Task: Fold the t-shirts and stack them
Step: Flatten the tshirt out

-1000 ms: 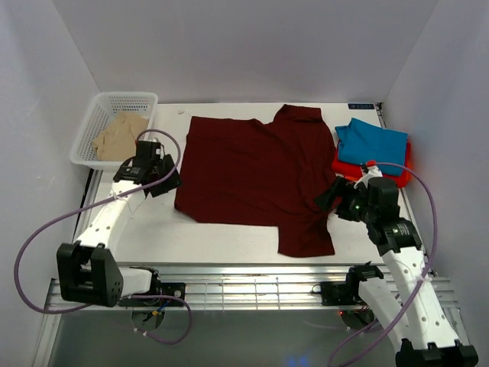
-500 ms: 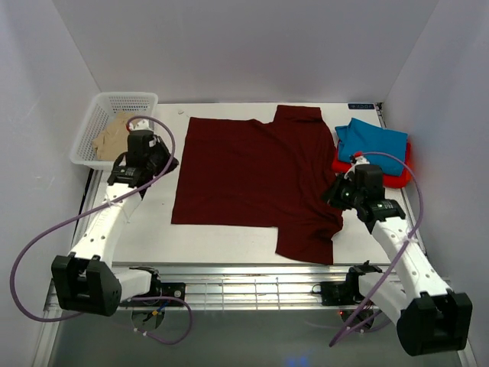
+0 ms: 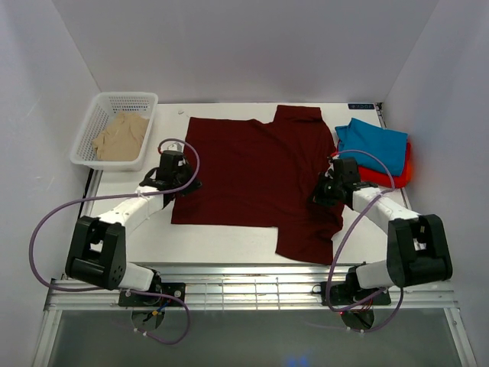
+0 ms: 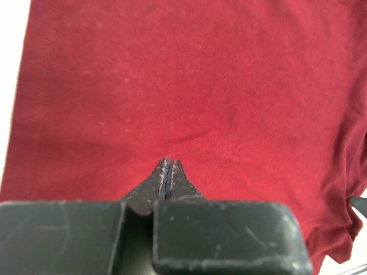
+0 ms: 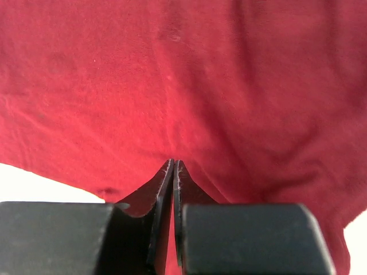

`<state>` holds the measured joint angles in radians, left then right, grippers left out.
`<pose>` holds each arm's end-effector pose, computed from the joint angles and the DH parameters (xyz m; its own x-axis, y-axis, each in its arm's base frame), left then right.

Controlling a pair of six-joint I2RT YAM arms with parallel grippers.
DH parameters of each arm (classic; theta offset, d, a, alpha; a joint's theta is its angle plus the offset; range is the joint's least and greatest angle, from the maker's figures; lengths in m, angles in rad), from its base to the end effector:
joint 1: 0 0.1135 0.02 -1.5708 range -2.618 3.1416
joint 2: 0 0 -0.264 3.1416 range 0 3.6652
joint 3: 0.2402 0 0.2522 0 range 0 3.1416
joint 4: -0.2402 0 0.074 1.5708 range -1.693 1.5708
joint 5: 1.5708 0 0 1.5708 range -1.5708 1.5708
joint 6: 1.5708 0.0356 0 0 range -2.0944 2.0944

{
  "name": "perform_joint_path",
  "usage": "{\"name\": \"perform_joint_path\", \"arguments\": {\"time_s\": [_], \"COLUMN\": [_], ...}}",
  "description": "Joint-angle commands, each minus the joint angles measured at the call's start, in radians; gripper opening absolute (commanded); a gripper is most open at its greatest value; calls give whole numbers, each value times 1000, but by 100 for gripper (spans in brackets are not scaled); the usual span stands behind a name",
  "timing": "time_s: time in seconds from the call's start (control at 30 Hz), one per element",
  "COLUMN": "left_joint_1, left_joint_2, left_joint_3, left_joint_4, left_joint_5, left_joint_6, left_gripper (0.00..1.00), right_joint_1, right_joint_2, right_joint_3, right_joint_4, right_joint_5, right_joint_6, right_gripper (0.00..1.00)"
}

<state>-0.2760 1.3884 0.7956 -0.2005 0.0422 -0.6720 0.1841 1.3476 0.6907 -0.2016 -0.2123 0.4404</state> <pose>0.2744 -0.0793 0.2079 -0.7238 -0.4414 -0.5303 -0.1915 0.8669 -0.4602 0.2575 0.0556 0.1865 -0.8071 0.2736 -0.5232 0.0329 0.9056 0.4229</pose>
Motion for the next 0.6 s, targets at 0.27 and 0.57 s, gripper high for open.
{"name": "perform_joint_path", "arguments": {"time_s": [0.27, 0.57], "left_joint_1": [-20, 0], "left_joint_2": [121, 172], "left_joint_3": [-91, -133], "left_joint_4": [35, -7], "left_joint_5": [-159, -229], "left_joint_6": [-67, -97], "left_gripper": [0, 0], "right_joint_1": [230, 405], "right_joint_2": [263, 398], "right_joint_3": [142, 233], "right_joint_4": [41, 21], "right_joint_5": [102, 180], "right_joint_6": [27, 70], "right_gripper": [8, 8]}}
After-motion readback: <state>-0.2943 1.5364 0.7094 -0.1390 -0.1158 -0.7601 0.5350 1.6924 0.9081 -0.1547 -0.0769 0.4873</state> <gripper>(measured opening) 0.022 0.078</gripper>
